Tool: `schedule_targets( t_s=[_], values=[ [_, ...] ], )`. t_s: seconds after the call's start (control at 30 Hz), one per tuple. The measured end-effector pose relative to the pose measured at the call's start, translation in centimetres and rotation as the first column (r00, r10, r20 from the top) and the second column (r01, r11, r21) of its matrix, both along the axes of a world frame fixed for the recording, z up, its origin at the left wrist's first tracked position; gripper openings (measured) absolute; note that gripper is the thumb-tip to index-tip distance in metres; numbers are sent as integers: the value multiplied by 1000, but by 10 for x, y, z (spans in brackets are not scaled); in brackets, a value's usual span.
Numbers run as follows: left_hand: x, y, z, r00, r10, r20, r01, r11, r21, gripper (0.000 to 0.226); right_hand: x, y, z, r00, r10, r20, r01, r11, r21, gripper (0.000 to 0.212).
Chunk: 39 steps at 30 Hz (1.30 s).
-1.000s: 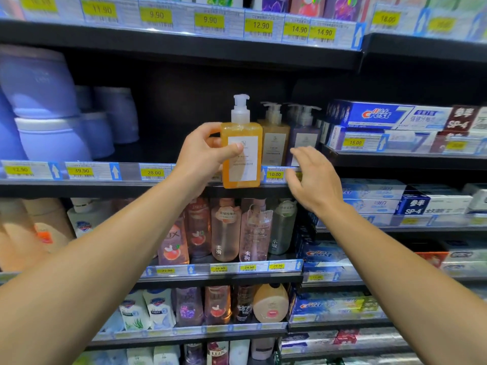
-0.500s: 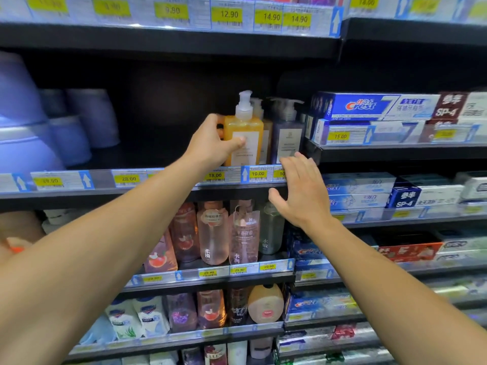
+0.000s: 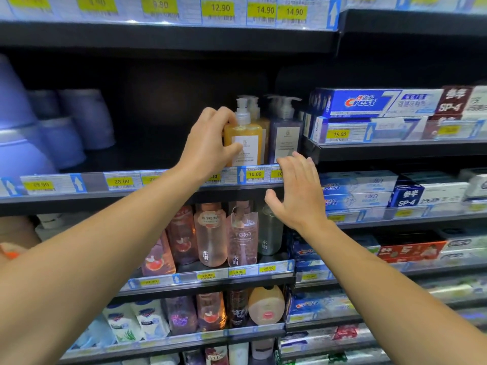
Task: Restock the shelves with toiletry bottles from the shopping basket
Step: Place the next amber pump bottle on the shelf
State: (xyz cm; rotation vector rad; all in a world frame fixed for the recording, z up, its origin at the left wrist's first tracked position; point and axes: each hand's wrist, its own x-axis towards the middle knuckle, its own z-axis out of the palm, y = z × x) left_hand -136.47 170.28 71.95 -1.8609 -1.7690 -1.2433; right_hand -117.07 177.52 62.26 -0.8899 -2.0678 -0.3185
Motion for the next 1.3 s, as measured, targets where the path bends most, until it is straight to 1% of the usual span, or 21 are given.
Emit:
schedule_targets(
  t_s=[0.13,0.53,1.03,1.3],
  values=[
    [12,9,-1,1000,-25,-17,25,1000,5,36,0,-1,0,1000,10,-10,-10,1000,5,62],
    [22,18,0,1000,-10,-21,10,1000,-5,36,3,0,0,1000,17,-7,-17,1000,-7,63],
    [26,11,4,997,39,-66,-39,999,-9,36,6,-7,8,996,-35,76,38,998,-41,64],
    [24,4,4,996,40,-77,-46,997,-69,42,8,-15,16,992,-53,113,63,994,-93,66]
  ],
)
